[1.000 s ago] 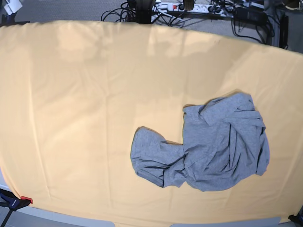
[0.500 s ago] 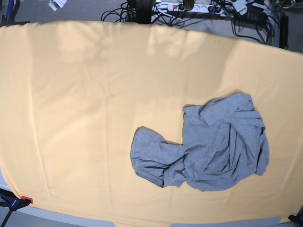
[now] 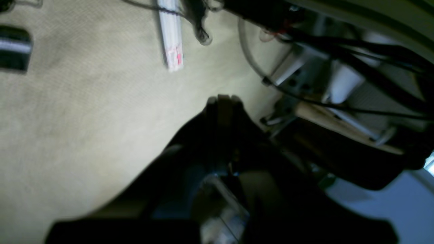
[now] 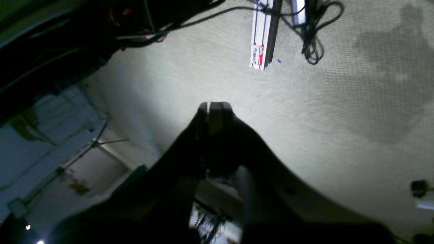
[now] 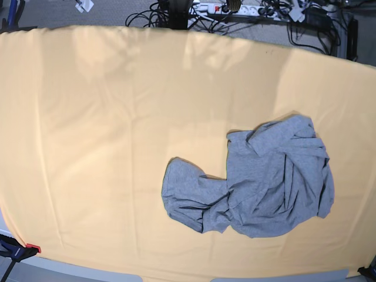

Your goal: Layout the t-shirt on the table in an organized manner, then fold the t-shirt properly

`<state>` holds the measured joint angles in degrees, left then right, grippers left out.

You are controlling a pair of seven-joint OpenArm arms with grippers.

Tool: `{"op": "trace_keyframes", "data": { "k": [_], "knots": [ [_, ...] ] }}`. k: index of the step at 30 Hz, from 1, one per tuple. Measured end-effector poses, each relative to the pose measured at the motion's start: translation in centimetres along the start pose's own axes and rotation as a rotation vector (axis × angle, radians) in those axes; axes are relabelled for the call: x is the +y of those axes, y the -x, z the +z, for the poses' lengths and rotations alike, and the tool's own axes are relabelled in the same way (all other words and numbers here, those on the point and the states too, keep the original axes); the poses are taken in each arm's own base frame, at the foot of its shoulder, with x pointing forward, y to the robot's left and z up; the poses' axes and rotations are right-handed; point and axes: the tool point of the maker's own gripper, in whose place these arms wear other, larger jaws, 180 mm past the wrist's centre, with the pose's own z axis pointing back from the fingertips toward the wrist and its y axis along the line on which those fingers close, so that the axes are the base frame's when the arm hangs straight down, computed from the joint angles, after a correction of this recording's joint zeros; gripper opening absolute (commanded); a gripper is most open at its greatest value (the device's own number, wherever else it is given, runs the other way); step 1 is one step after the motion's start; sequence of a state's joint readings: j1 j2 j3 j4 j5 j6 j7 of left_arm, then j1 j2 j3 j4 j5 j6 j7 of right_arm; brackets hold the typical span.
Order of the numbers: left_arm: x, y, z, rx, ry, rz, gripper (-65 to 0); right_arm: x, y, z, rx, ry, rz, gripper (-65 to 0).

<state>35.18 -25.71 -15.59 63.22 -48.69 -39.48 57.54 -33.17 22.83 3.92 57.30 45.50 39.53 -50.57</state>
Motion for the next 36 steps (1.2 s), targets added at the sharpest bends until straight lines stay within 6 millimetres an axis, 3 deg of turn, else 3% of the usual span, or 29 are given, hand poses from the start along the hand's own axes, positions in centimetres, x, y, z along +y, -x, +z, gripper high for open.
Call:
{"op": "trace_keyframes", "data": {
  "k": [4,7,15,18,23,27,31,36],
  "knots": [
    [0.5,0.2,-2.7,0.009,-0.054,-0.056,-65.0,-0.3,-1.0,-1.0,-0.020,0.003,0.000,-65.0],
    [1.7,-0.6,-4.3,0.027,-0.143,-0.099,-65.0,-1.2,-2.4,-1.4,-0.070,0.070,0.097,-65.0],
    [2.4,-6.6,-8.2,-0.185,-0.332,-0.230,-65.0,-1.9,-6.2,-3.1,-0.265,0.269,0.151,-65.0],
    [2.6,-6.8,-9.5,-0.259,-0.393,-0.188,-65.0,-0.9,-7.0,-4.3,-0.301,0.290,0.163,-65.0],
    [0.5,-6.2,-12.3,-0.278,-0.412,-0.107,-65.0,0.1,-8.8,-5.8,-0.287,0.306,0.197,-65.0],
    [-0.8,-7.3,-13.3,-0.344,-0.469,-0.102,-65.0,0.7,-10.1,-7.3,-0.257,0.322,0.265,-65.0],
    [-1.5,-8.4,-13.5,-0.394,-0.479,-0.122,-65.0,2.1,-9.9,-8.8,-0.190,0.299,0.353,-65.0],
    [-1.5,-8.8,-13.5,-0.400,-0.482,-0.123,-65.0,2.9,-11.2,-9.1,-0.201,0.312,0.415,-65.0]
  ]
}}
